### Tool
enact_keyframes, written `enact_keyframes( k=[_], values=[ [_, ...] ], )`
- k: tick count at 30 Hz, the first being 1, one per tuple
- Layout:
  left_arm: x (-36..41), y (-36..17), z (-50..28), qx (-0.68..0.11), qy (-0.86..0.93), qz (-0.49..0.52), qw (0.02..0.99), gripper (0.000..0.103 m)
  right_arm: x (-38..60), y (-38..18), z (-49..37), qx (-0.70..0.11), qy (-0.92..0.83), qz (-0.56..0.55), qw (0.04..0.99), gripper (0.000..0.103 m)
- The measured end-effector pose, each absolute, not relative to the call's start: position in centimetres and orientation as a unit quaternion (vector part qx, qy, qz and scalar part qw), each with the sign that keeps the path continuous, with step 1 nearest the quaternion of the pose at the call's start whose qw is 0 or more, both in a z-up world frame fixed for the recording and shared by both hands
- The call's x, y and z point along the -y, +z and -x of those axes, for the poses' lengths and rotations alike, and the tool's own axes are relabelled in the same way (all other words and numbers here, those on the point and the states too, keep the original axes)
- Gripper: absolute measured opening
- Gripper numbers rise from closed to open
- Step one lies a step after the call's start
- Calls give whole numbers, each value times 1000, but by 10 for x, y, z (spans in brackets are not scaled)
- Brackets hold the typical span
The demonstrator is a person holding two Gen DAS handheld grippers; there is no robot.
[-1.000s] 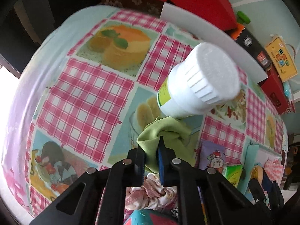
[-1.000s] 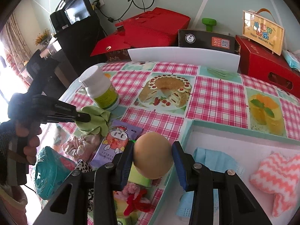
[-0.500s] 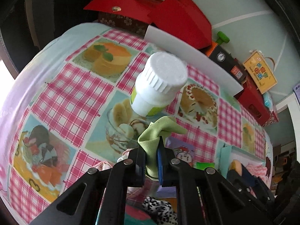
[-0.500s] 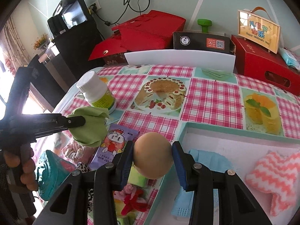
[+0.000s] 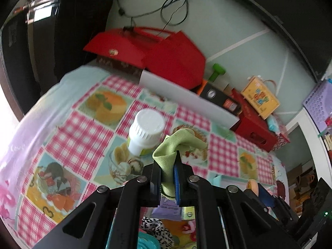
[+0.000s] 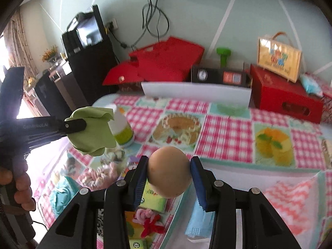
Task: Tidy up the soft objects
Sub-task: 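Lift the bun and green cloth and carry them toward the tray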
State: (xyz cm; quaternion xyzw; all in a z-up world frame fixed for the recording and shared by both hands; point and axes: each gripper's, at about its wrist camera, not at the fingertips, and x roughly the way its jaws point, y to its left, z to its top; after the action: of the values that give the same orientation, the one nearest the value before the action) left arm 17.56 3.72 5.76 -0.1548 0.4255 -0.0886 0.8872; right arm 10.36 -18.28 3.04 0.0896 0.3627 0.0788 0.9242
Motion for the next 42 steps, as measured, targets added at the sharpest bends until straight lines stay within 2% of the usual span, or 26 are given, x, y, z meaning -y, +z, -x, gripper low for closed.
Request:
enact_keyframes(
  k=[14, 30, 42],
  values=[
    [14, 100, -147, -379, -175, 115, 901, 10, 212, 85, -61, -295, 18, -63, 953, 44],
    [83, 99, -122, -389, -243, 54, 887, 10, 305, 102, -1, -272, -120, -96, 950, 44],
    [151, 77, -94, -419, -312, -5, 852, 10, 364, 90, 40, -287, -207, -137, 925, 44]
  ],
)
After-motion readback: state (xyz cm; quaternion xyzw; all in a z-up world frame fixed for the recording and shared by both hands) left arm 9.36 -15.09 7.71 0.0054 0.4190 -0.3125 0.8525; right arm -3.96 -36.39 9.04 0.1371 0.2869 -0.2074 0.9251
